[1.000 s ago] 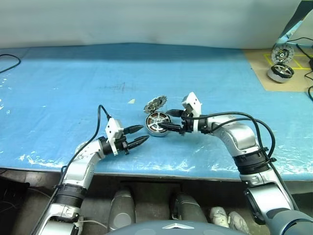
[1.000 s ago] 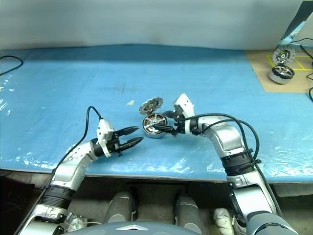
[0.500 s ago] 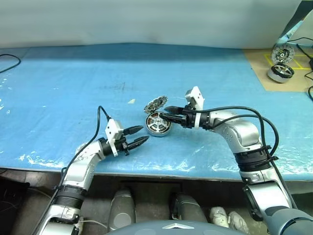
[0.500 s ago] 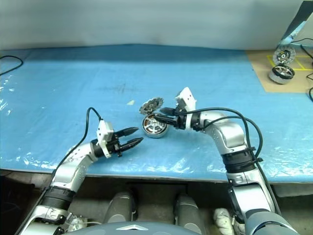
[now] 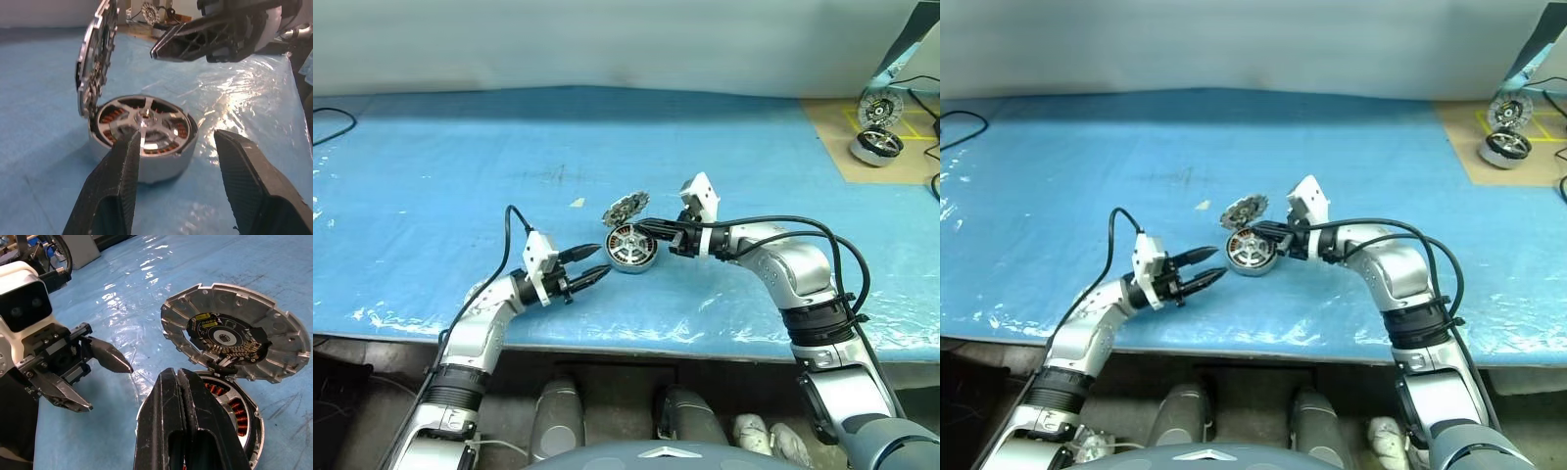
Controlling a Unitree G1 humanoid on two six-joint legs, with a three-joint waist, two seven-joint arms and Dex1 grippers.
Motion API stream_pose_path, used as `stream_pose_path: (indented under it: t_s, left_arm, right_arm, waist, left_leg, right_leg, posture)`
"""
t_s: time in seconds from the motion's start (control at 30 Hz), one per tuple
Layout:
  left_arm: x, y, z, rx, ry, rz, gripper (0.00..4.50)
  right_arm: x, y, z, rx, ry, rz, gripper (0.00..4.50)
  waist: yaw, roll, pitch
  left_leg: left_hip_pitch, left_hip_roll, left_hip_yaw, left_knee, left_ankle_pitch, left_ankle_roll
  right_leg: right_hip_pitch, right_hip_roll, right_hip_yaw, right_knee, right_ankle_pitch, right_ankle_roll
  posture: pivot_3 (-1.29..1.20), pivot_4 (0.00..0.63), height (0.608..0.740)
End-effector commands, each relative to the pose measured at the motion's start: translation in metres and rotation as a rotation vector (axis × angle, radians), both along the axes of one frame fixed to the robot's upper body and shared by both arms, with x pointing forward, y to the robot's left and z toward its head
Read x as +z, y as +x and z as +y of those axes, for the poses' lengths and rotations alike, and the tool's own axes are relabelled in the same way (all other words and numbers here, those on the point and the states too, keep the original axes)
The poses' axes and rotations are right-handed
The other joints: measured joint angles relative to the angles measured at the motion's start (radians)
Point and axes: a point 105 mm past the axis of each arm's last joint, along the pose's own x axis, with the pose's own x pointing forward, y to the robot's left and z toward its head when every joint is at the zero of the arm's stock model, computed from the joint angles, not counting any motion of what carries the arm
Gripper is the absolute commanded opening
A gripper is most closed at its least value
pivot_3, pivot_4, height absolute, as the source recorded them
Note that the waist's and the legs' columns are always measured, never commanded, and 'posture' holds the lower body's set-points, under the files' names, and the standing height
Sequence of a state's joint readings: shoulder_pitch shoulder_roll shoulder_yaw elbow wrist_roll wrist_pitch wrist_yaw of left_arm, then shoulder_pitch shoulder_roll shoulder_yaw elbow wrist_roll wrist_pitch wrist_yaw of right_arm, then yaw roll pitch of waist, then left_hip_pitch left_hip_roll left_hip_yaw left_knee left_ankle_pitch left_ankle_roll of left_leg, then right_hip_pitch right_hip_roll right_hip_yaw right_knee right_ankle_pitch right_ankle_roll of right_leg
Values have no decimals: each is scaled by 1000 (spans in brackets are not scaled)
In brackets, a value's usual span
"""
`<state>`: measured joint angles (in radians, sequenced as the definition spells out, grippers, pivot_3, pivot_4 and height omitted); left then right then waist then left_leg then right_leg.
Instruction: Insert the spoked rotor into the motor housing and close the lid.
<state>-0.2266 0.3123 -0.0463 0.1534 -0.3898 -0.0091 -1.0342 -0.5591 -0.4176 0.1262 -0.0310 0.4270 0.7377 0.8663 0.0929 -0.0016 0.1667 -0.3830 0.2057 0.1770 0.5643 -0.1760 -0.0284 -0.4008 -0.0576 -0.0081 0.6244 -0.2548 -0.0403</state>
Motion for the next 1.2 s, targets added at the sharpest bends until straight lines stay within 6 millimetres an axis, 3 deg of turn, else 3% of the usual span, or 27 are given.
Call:
stream_pose_path:
  t_s: [0.03, 0.23, 0.43, 0.53, 0.7, 0.87, 1.03, 1.2]
  left_arm:
    - [2, 1, -1, 8, 1, -14, 2504]
    - [-15, 0, 1, 34, 17, 0, 2504]
    - [-27, 0, 18, 44, 18, 6, 2504]
    - [-27, -1, 24, 36, 21, 2, 2504]
    - [-18, -3, 30, 31, 20, -15, 2504]
    - [-5, -9, 23, 12, 14, -31, 2504]
    - [0, -14, 14, 1, 13, -21, 2504]
    - [3, -14, 8, -19, 11, -6, 2504]
  right_arm:
    - [7, 0, 2, 17, -11, -57, 37]
    - [-3, 3, 16, 44, -23, -46, 37]
    - [-19, 12, 33, 56, -70, -50, 37]
    - [-37, 16, 33, 49, -138, -45, 37]
    - [-83, 16, 19, 16, -319, -15, 37]
    - [-67, 15, 21, -13, -180, 50, 37]
    - [-36, 9, 27, 16, -1, 80, 37]
    - [-20, 12, 28, 15, 9, 19, 37]
  waist:
    - [-1, 0, 0]
    - [-2, 0, 0]
    - [-2, 0, 0]
    - [-1, 0, 0]
    - [-1, -1, -1]
    - [-1, -1, -1]
    - [2, -1, -1]
    - [0, -1, -1]
  left_leg:
    - [0, 0, 0, 0, 0, 0]
    - [0, 0, 0, -1, 0, 0]
    - [0, 0, 0, 0, 0, 0]
    - [0, 0, 0, 0, 0, 0]
    - [4, 0, 0, 0, 0, 0]
    - [17, 0, 0, -1, -1, 0]
    - [14, 0, 0, -1, 0, 0]
    - [6, 0, 0, -3, 0, 0]
  right_leg:
    - [0, 0, 0, 0, 0, 1]
    - [0, 0, 0, 0, 1, 1]
    - [0, 0, 0, 1, 0, 1]
    - [0, 0, 0, 1, 0, 1]
    - [3, 0, 0, 1, -1, -1]
    - [16, -2, 0, 0, -2, -3]
    - [14, -2, 1, -1, -2, -3]
    - [5, 0, 0, -1, -2, -3]
  posture:
    - [0, 150, 740]
    - [0, 150, 740]
    - [0, 150, 740]
    - [0, 150, 740]
    - [0, 150, 740]
    - [0, 150, 740]
    - [0, 150, 740]
    - [0, 150, 740]
